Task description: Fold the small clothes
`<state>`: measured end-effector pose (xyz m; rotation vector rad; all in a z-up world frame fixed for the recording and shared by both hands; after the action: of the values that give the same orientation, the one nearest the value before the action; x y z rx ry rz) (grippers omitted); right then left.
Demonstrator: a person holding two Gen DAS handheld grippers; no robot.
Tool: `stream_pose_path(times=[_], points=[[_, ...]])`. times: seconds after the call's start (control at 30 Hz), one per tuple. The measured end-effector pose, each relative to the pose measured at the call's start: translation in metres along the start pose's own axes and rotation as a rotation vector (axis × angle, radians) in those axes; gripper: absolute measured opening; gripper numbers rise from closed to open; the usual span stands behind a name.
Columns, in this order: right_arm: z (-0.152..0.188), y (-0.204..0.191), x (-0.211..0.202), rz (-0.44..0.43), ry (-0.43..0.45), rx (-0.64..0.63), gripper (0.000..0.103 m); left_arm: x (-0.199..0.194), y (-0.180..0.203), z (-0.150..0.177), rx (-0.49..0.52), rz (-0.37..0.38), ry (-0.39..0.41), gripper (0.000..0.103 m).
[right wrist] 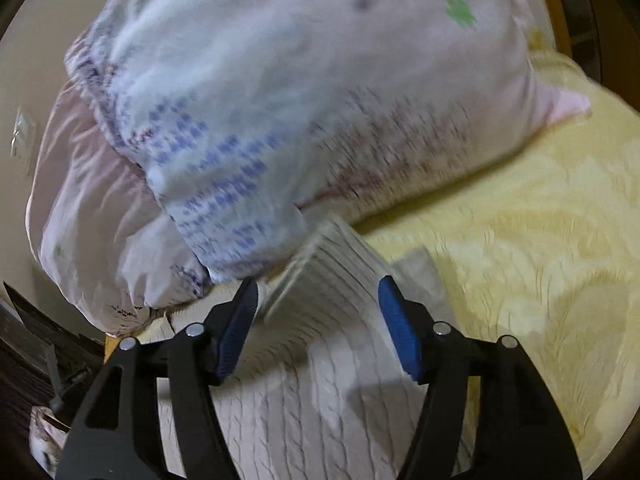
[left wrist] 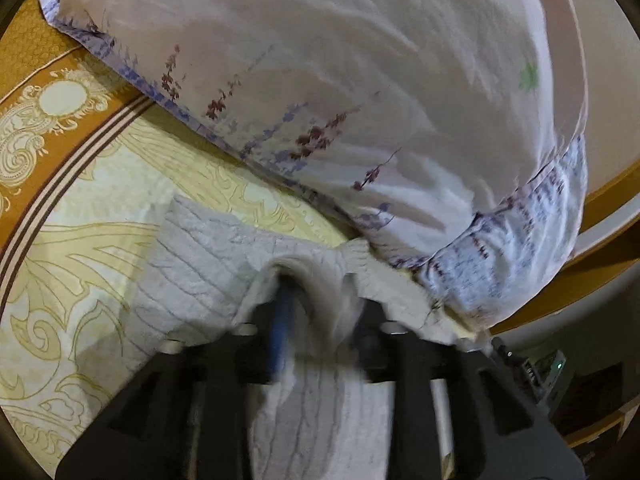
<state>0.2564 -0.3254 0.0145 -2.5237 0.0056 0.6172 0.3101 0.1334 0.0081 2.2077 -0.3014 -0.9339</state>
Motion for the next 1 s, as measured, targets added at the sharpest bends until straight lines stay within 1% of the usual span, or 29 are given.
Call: stream_pose_path(times=[0.03, 0.07, 0.13, 0.17, 0.2, 0.27, 0.4, 0.43, 0.47, 0.5, 0.53, 0.57, 0.6, 0.63, 0.7, 0.73, 0.77, 1.0], points=[[-0.001, 0.000, -0.003, -0.002, 0.005, -0.009, 0.062, -0.005, 0.001, -0.002, 0.008, -0.001, 0.027, 0.060], [0.000, 0.000, -0.009, 0.002, 0.010, -0.021, 0.062, -0.010, 0.002, -0.004, 0.019, -0.011, 0.044, 0.064], [0.004, 0.005, -0.020, 0.026, 0.014, -0.050, 0.062, -0.019, 0.004, -0.004, 0.055, -0.025, 0.060, 0.064], [0.009, 0.010, -0.027, 0.050, 0.013, -0.073, 0.061, -0.023, 0.004, -0.004, 0.072, -0.024, 0.058, 0.064], [0.011, 0.014, -0.031, 0.065, 0.010, -0.087, 0.060, -0.028, 0.005, -0.002, 0.095, -0.039, 0.057, 0.064], [0.022, 0.024, -0.041, 0.083, -0.005, -0.110, 0.054, -0.034, 0.004, 0.005, 0.141, -0.064, 0.051, 0.064], [0.047, 0.041, -0.053, 0.114, -0.052, -0.154, 0.048, -0.043, -0.001, 0.024, 0.221, -0.113, 0.021, 0.063], [0.053, 0.042, -0.053, 0.127, -0.063, -0.170, 0.045, -0.043, -0.003, 0.030, 0.234, -0.124, 0.010, 0.061], [0.058, 0.044, -0.053, 0.141, -0.077, -0.188, 0.033, -0.044, -0.004, 0.036, 0.246, -0.132, -0.001, 0.058], [0.063, 0.045, -0.051, 0.152, -0.091, -0.200, 0.027, -0.046, -0.006, 0.040, 0.255, -0.136, -0.006, 0.056], [0.066, 0.046, -0.052, 0.158, -0.092, -0.206, 0.020, -0.047, -0.006, 0.046, 0.272, -0.142, -0.012, 0.052], [0.068, 0.046, -0.054, 0.159, -0.078, -0.216, 0.014, -0.049, -0.008, 0.050, 0.282, -0.146, -0.015, 0.045], [0.067, 0.045, -0.054, 0.159, -0.073, -0.221, 0.012, -0.049, -0.008, 0.054, 0.298, -0.152, -0.022, 0.041], [0.067, 0.043, -0.057, 0.158, -0.066, -0.223, 0.011, -0.050, -0.009, 0.057, 0.305, -0.154, -0.026, 0.033], [0.067, 0.039, -0.064, 0.155, -0.049, -0.225, 0.010, -0.052, -0.012, 0.059, 0.305, -0.153, -0.027, 0.025], [0.067, 0.037, -0.068, 0.156, -0.043, -0.229, 0.010, -0.052, -0.013, 0.060, 0.297, -0.146, -0.034, 0.016], [0.068, 0.035, -0.072, 0.155, -0.039, -0.235, 0.010, -0.052, -0.015, 0.061, 0.290, -0.142, -0.040, 0.010], [0.073, 0.033, -0.086, 0.153, -0.044, -0.228, 0.010, -0.060, -0.018, 0.066, 0.287, -0.107, -0.043, 0.007]])
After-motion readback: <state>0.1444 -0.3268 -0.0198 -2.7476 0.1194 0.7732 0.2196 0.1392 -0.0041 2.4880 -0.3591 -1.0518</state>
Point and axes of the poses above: each gripper's, at about its wrist camera, not at the fingertips, and x roughly the way its jaws point, y to its right, z to its underside, the point moved 4 cm from there along x, roughly the way its jaws point, and after that the axes turned 7 degrees about y, right-handed, at the moved point
